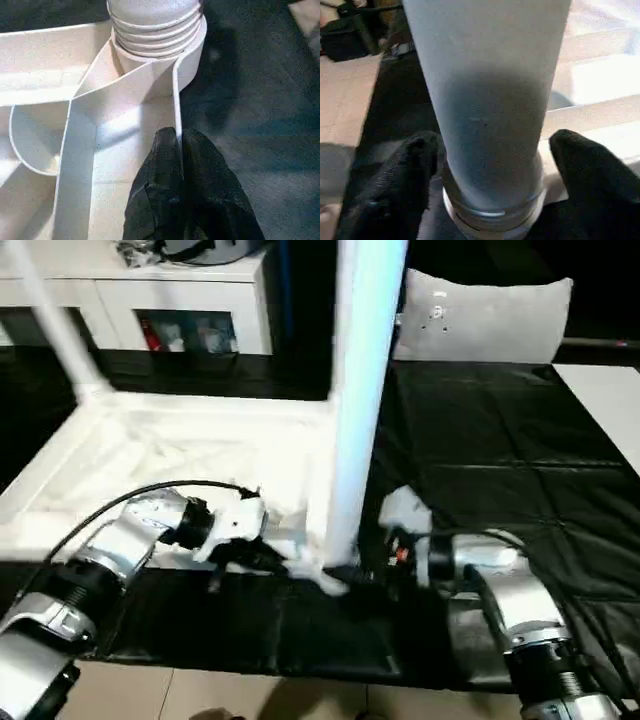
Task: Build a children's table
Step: Rotate leg to tighten
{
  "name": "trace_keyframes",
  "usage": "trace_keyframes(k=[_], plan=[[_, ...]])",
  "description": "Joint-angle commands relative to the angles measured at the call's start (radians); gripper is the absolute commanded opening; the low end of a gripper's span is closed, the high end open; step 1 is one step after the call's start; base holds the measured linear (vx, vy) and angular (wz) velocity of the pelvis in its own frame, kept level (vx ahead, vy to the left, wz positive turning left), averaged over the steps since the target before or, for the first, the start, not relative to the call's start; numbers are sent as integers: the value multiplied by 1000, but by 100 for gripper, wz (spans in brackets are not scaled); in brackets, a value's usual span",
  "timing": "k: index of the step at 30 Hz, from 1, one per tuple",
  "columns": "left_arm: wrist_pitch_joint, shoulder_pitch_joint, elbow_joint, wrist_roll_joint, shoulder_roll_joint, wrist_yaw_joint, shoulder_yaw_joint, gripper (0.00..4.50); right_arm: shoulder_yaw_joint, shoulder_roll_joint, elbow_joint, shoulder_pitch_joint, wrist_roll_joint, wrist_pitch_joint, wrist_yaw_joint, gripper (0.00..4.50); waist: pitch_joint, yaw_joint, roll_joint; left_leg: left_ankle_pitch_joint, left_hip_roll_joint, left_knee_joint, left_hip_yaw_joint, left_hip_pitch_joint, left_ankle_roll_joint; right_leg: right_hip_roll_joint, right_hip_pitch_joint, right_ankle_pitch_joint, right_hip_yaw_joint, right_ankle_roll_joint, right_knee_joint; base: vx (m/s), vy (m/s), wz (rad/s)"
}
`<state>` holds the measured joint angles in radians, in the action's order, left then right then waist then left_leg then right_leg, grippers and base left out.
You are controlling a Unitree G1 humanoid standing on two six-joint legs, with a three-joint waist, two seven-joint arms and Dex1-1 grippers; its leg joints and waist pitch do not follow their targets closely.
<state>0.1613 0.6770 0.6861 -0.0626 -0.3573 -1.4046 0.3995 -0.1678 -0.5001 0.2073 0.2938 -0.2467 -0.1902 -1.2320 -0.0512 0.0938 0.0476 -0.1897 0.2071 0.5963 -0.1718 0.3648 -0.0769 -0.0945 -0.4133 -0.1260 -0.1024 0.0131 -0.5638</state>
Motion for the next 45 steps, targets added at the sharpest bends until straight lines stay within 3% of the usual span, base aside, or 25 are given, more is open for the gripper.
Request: trace_keyframes(k=[1,2,14,18,21,23,26,27,28,29,32,33,35,37,38,39,41,44,45], plan=[[35,23,13,-2,-5,-44,28,0,-11,-13,-13,-2,-14,-8,-24,355,74,-1,-15,-212,23,-71,-3,-8,77,-50,59,-370,40,182,59,0,0,0],[41,26,18,-2,-5,-50,29,0,-12,-14,-13,-2,-15,-9,-28,332,75,-1,-16,-210,23,-70,-2,-7,77,-51,60,-362,40,183,57,0,0,0],[52,27,35,-6,0,-36,14,0,-24,1,-24,-9,-10,-18,-21,260,74,0,-17,-210,22,-70,-2,-7,73,-50,60,-380,40,175,59,0,0,0],[-19,15,13,2,21,44,-12,0,-9,48,-45,-28,-19,-106,78,253,68,-3,-18,-234,20,-74,-2,-8,65,-49,59,-435,37,158,66,0,0,0],[-102,6,-23,14,47,101,-34,0,8,90,-45,-27,-15,-134,159,250,56,-17,-22,-308,9,-71,0,-22,37,-51,49,-624,25,94,93,0,0,0],[-238,-2,-85,41,117,223,-77,0,37,178,-27,-3,20,-178,340,249,54,-25,-21,-332,5,-67,4,-27,22,-50,43,-691,15,60,104,0,0,0],[-304,4,-105,37,168,320,-98,0,63,241,-20,18,21,-222,446,245,52,-52,-20,-368,-3,-64,11,-27,12,-42,44,-727,-10,16,123,0,0,0],[-355,7,-121,28,209,409,-113,0,88,295,-28,32,20,-262,537,242,53,-75,-9,-414,5,-66,19,-28,19,-43,55,-701,-30,4,133,-27,53,-10],[-355,7,-121,28,209,409,-113,0,88,295,-28,32,20,-262,537,242,53,-85,-8,-427,10,-72,23,-24,22,-43,62,-676,-36,5,134,-27,53,-10],[-397,12,-129,19,246,494,-131,0,115,344,-29,46,27,-289,633,241,56,-98,-5,-453,18,-80,31,-14,24,-45,76,-630,-41,2,131,-15,56,-12],[-432,19,-135,-6,298,628,-154,0,148,400,-5,74,52,-297,767,241,53,-122,6,-508,19,-83,36,-23,24,-50,74,-579,-52,24,132,0,0,0],[-446,19,-141,-19,318,678,-162,0,164,424,8,85,60,-299,818,241,54,-139,-1,-514,13,-78,36,-23,28,-53,76,-590,-59,18,138,0,0,0],[-460,17,-154,-34,335,720,-168,0,179,447,23,97,74,-284,866,241,54,-150,0,-485,5,-72,32,-22,38,-60,69,-601,-57,23,143,0,0,0],[-451,18,-154,-34,336,724,-167,0,162,439,27,98,92,-244,851,241,59,-156,0,-441,3,-71,31,-10,49,-65,76,-576,-54,34,136,0,0,0],[-448,20,-152,-33,336,722,-166,0,161,438,29,99,93,-240,848,276,61,-156,0,-426,4,-71,31,-8,52,-67,76,-555,-51,43,133,0,0,0],[-444,18,-160,-36,327,712,-160,0,167,440,24,95,87,-227,844,310,67,-154,-1,-360,8,-74,31,3,64,-70,80,-463,-38,86,115,50,-9,5],[-428,11,-175,-42,301,679,-140,0,166,431,5,83,78,-215,816,313,73,-149,-6,-295,8,-72,27,13,83,-69,82,-377,-27,129,97,51,-12,5],[-393,-2,-181,-46,259,618,-112,0,138,388,-18,56,97,-175,757,340,81,-137,-11,-198,5,-61,20,20,115,-67,81,-284,-16,165,74,0,0,0],[-382,-7,-183,-47,239,588,-103,0,143,371,-26,47,85,-164,728,352,85,-124,-11,-120,6,-52,17,23,147,-67,77,-203,-7,198,57,54,-48,4]])
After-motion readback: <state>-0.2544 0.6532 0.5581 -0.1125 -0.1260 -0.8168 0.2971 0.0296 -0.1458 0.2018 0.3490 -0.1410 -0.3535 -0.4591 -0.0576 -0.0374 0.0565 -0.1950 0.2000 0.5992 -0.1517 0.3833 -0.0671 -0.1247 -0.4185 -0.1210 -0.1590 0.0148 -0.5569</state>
